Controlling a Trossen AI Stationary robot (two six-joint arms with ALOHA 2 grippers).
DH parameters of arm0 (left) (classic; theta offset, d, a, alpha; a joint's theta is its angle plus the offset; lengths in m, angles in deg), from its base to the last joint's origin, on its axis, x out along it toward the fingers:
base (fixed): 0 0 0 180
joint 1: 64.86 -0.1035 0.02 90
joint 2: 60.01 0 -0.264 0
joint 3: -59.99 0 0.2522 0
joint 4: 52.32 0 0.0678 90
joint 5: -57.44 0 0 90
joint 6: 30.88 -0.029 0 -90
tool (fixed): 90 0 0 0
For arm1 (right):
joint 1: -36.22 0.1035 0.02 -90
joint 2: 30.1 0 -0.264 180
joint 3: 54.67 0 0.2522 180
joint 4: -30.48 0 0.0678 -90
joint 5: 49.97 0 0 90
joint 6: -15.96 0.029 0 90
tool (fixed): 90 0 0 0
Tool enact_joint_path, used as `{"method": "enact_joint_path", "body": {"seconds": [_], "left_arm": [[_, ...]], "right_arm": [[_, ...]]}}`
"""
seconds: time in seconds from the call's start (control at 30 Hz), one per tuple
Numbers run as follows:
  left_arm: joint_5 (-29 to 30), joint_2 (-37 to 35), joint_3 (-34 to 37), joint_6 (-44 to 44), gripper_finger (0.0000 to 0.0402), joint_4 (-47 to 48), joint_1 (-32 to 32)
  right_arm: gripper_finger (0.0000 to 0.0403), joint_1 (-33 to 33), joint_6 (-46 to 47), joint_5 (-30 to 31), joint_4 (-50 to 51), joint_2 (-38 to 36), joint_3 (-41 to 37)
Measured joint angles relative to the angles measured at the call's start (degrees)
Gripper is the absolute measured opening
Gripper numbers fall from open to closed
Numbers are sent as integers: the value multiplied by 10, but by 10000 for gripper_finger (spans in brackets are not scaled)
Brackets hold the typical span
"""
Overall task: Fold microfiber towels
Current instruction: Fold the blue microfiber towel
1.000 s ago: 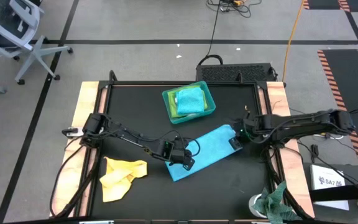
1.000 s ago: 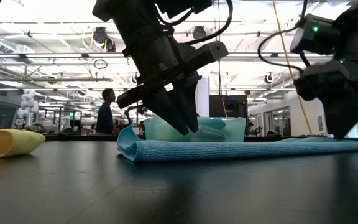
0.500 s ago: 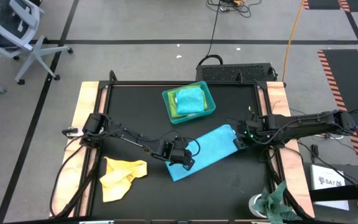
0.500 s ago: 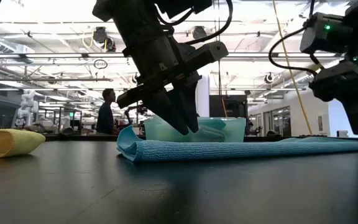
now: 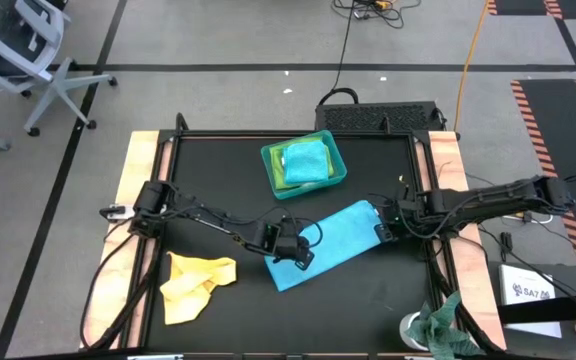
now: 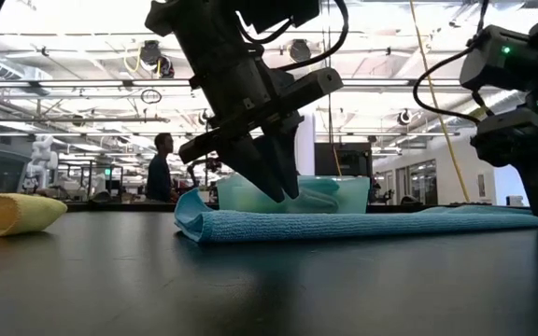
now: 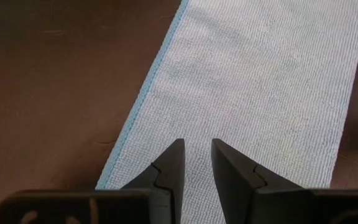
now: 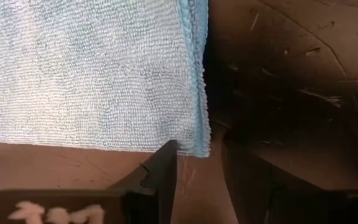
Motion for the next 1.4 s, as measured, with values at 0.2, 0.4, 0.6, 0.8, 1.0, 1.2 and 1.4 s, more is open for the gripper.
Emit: {"method": "enact_joint_path", "body": {"seconds": [0.2,0.4,0.6,0.8,1.0,1.2,1.4], "left_arm": [[0,0,0,-2,81,-3,0],[0,0,0,-2,81,-4,-1],[0,0,0,-2,81,-4,-1],[0,0,0,-2,81,-4,-1],[0,0,0,-1,81,-4,-1],[0,0,0,-3,81,-4,-1],[0,0,0,-3,81,-4,-1]], "right_arm": [[118,0,1,9,-8,-8,-5],[118,0,1,9,-19,-24,-6],[118,0,5,11,-38,-48,-9],[118,0,9,35,-65,-46,-9],[118,0,5,57,-92,-46,-9],[114,0,-1,61,-92,-46,-9],[66,0,-1,59,-102,-47,-28]]}}
